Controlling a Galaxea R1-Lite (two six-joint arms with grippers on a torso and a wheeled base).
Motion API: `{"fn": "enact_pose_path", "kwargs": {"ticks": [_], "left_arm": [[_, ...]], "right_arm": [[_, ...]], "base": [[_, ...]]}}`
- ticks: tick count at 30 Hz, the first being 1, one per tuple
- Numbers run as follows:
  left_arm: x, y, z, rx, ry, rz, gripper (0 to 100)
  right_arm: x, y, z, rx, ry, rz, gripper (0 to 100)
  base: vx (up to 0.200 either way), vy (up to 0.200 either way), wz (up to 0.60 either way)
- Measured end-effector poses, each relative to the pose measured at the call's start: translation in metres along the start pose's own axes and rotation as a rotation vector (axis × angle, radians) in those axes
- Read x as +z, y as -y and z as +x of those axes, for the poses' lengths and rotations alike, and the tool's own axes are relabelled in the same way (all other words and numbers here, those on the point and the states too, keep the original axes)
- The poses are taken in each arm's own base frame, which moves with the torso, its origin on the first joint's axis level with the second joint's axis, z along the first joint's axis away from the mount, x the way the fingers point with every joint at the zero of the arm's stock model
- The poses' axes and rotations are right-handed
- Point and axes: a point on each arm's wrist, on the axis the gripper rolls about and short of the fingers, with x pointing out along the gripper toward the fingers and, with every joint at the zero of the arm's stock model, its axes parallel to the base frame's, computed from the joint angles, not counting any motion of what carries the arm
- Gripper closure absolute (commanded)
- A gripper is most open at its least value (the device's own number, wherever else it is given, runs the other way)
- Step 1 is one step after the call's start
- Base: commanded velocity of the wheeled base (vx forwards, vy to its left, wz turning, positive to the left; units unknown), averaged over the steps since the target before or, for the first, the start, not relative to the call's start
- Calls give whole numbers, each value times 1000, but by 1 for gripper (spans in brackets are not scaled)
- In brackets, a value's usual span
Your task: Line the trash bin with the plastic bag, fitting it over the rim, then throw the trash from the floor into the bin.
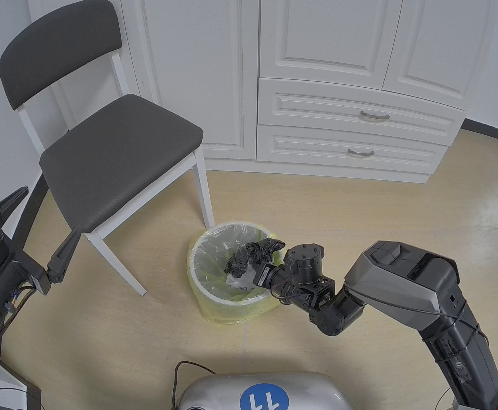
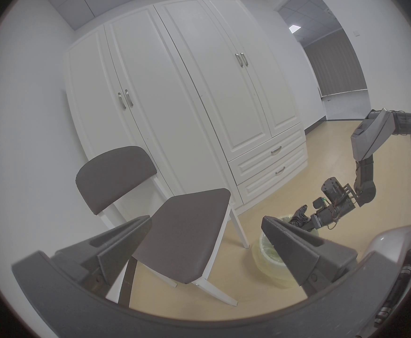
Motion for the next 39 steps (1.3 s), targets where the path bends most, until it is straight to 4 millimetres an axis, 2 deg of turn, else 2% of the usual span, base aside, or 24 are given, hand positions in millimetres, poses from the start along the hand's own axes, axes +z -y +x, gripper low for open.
{"fn": "enact_pose_path", "kwargs": {"ticks": [8,13,16,18,24,30,39], "left_arm": [[1,-1,-1,7,7,0,0],[2,-1,-1,8,12,1,0],[2,-1,-1,8,12,2,0],[2,-1,-1,7,12,1,0],[2,-1,-1,7,12,2,0],[2,-1,-2,8,13,2,0],[3,-1,-2,9,15,2,0]], "right_arm": [[-3,-1,-1,5,-3,-21,100],[0,-13,2,48,28,-20,100],[-8,-28,3,83,21,-27,100],[-12,-31,2,87,12,-32,100],[-30,-29,-1,43,-67,-81,100],[-37,-25,-3,12,-114,-110,100],[-28,-27,6,24,-58,-104,100]], "base": [[0,0,0],[0,0,0],[0,0,0],[0,0,0],[0,0,0],[0,0,0],[0,0,0]]}}
